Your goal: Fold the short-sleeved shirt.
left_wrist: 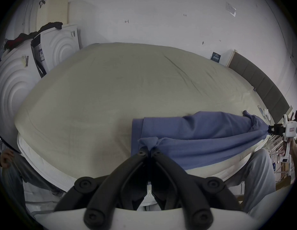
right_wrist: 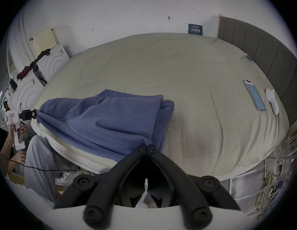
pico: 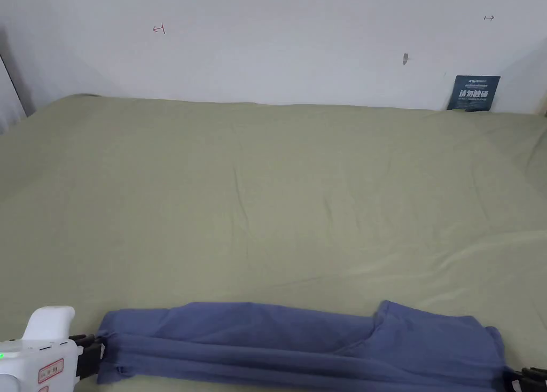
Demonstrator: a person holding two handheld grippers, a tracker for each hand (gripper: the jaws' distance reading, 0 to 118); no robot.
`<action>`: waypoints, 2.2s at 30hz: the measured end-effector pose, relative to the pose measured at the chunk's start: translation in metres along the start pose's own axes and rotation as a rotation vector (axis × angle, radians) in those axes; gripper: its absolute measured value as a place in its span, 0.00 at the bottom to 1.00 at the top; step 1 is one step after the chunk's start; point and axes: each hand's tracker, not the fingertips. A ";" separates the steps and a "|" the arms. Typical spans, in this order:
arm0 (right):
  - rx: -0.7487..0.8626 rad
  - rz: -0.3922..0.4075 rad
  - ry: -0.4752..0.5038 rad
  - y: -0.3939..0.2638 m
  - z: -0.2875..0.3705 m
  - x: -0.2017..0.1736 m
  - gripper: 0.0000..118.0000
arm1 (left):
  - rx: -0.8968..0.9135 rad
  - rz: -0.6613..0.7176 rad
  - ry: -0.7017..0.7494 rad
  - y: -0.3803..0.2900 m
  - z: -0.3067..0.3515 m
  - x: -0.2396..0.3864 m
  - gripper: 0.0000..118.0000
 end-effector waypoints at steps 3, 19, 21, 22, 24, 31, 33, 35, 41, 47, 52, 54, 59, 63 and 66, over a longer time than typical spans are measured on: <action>0.003 -0.005 -0.045 0.002 0.005 -0.003 0.48 | -0.005 -0.006 0.036 0.001 0.004 0.005 0.87; 0.667 0.008 -0.176 0.036 0.116 -0.114 0.01 | 0.583 -0.101 0.072 0.062 0.143 0.126 0.00; 0.682 0.019 -0.177 0.030 0.117 -0.126 0.01 | 0.538 -0.098 0.067 0.057 0.147 0.129 0.00; 0.686 0.022 -0.167 0.029 0.118 -0.130 0.01 | 0.563 -0.079 0.056 0.051 0.150 0.128 0.00; 0.703 0.022 -0.166 0.023 0.119 -0.137 0.01 | 0.570 -0.098 0.092 0.045 0.155 0.128 0.00; 0.678 0.044 -0.152 0.017 0.112 -0.153 0.01 | 0.489 -0.015 0.079 0.032 0.151 0.075 0.00; 0.657 0.045 -0.147 0.017 0.107 -0.157 0.01 | 0.359 0.095 -0.023 0.036 0.133 0.045 0.00; 0.641 0.038 -0.133 0.017 0.106 -0.162 0.01 | 0.237 0.195 -0.124 0.036 0.107 0.010 0.00; 0.606 0.056 -0.155 0.016 0.102 -0.176 0.01 | -0.094 0.389 -0.278 0.039 0.018 -0.065 0.00; 0.569 0.043 -0.173 0.019 0.096 -0.179 0.01 | -0.260 0.505 -0.511 0.046 -0.031 -0.089 0.39; 0.537 0.051 -0.175 0.020 0.088 -0.179 0.01 | -0.298 0.474 -0.523 0.051 -0.066 -0.087 1.00; 0.532 0.045 -0.174 0.019 0.086 -0.177 0.01 | -0.294 0.518 -0.611 0.041 -0.076 -0.079 1.00; 0.515 0.016 -0.162 0.017 0.083 -0.171 0.01 | -0.313 0.536 -0.721 0.042 -0.092 -0.061 0.97; 0.515 -0.011 -0.161 0.012 0.085 -0.168 0.01 | -0.293 0.564 -0.668 0.041 -0.097 -0.057 0.05; 0.513 -0.021 -0.154 0.011 0.086 -0.163 0.01 | -0.311 0.533 -0.660 0.036 -0.104 -0.059 0.04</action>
